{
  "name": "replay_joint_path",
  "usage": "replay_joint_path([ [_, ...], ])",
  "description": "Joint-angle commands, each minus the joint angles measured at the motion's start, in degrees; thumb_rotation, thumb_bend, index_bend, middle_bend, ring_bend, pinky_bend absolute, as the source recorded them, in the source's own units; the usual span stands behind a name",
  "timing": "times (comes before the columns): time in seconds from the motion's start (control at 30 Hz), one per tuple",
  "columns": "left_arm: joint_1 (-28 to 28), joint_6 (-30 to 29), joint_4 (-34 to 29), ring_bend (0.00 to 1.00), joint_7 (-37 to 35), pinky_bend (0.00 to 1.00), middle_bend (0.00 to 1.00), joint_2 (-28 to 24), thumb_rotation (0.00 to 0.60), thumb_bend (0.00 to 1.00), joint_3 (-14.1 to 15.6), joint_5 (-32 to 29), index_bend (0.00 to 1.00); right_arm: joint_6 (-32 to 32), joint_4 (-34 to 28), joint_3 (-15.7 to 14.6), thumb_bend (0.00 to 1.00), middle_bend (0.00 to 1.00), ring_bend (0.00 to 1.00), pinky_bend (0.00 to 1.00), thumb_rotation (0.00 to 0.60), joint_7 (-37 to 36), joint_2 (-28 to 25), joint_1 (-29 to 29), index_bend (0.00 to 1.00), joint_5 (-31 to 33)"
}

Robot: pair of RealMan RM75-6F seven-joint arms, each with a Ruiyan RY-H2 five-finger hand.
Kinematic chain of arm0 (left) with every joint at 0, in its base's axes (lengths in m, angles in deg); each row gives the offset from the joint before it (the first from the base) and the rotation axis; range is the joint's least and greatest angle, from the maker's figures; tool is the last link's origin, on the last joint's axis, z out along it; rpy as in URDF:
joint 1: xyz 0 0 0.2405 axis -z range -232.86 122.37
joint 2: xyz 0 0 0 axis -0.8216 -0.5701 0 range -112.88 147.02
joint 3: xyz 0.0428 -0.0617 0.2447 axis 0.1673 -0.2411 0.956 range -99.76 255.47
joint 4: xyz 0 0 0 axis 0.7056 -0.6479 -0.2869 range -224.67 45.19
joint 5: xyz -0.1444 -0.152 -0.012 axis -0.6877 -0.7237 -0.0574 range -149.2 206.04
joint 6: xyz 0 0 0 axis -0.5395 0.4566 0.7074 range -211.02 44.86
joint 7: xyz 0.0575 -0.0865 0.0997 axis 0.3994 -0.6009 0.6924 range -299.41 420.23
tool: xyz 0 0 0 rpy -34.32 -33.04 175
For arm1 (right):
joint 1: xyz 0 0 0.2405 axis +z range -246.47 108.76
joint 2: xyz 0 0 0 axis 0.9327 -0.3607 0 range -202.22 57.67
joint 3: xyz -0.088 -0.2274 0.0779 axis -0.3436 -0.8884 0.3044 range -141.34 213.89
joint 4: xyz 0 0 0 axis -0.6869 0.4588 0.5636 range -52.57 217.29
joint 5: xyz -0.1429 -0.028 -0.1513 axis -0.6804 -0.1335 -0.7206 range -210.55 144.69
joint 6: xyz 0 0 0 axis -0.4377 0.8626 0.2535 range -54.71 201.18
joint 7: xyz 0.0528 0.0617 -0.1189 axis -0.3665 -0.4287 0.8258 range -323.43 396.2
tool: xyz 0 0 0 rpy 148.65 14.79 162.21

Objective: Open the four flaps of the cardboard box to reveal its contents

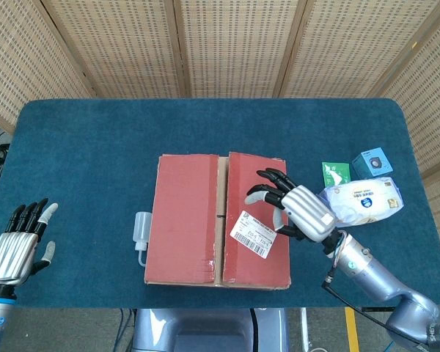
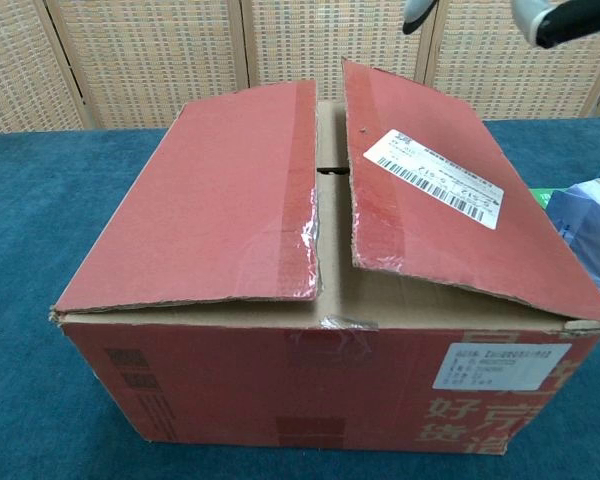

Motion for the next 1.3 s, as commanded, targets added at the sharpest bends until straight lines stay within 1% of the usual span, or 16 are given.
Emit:
replay_joint_path([
  [0.03,0.0,0.1,0.0,0.00,0.0,0.00,0.00,-0.1,0.600,0.52,0.0,-0.1,0.00,-1.5,-1.0,0.2,1.00,0.29,0.00,0.00,0.600,1.5,0.5,1.6,0.31,0.7],
  [0.3,0.0,0.3,0.4,0.00,-0.9,0.00,0.00,-0.3,0.600,0.52,0.2,-0.4,0.00,-4.8,-1.7,-0.3,1.00,0.29,0.00,0.00,0.600,6.6,2.2,4.3,0.31,3.1],
  [0.83,0.5,2.1,1.8,0.00,-2.8,0.00,0.00,-0.2,0.600,0.52,0.1,-1.7,0.00,-7.7,-1.7,-2.2,1.00,0.29,0.00,0.00,0.600,12.6,4.1,6.3,0.32,6.9],
  [1.13,0.7,2.4,2.1,0.00,-2.9,0.00,0.00,0.0,0.600,0.52,0.0,-2.2,0.00,-8.2,-1.4,-2.5,1.00,0.29,0.00,0.00,0.600,13.3,4.9,7.2,0.32,8.4],
  [1.3,0.8,2.4,2.1,0.00,-2.9,0.00,0.00,0.1,0.600,0.52,0.0,-2.2,0.00,-7.7,-1.8,-2.2,1.00,0.29,0.00,0.00,0.600,13.7,4.9,7.8,0.32,8.6],
])
